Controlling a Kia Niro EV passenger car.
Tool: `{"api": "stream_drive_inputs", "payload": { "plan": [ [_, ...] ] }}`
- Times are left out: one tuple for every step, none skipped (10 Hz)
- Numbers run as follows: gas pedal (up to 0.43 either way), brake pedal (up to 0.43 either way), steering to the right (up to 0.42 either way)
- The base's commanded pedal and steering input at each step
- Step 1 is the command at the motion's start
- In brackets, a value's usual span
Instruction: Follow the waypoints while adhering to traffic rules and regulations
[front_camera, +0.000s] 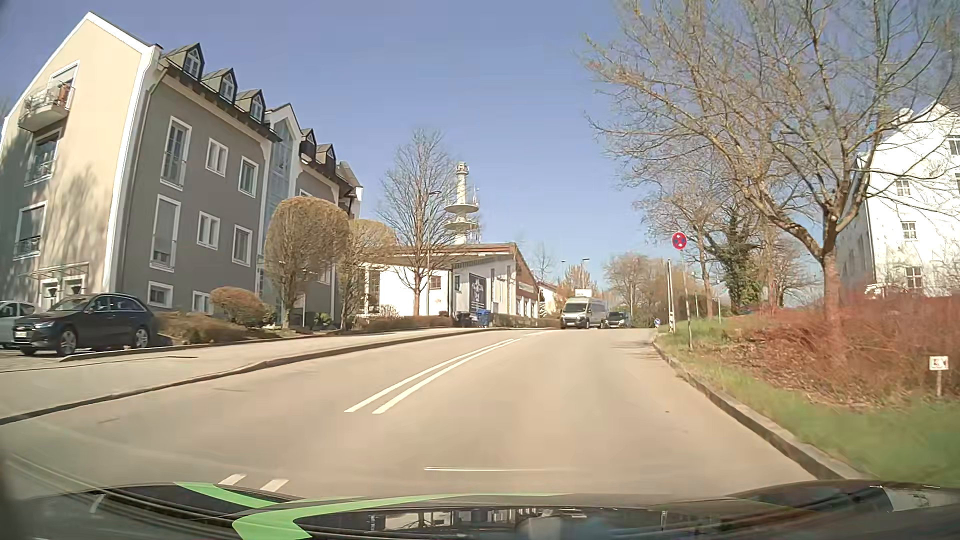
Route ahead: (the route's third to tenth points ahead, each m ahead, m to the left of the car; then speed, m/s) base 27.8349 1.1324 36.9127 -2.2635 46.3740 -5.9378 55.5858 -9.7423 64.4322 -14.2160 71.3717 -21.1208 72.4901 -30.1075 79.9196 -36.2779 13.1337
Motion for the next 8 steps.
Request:
{"api": "stream_drive_inputs", "payload": {
  "plan": [
    [0.26, 0.0, 0.051],
    [0.26, 0.0, 0.051],
    [0.26, 0.0, 0.051],
    [0.26, 0.0, 0.051],
    [0.24, 0.0, 0.051],
    [0.228, 0.0, 0.051],
    [0.228, 0.0, 0.051],
    [0.228, 0.0, 0.051]
  ]
}}
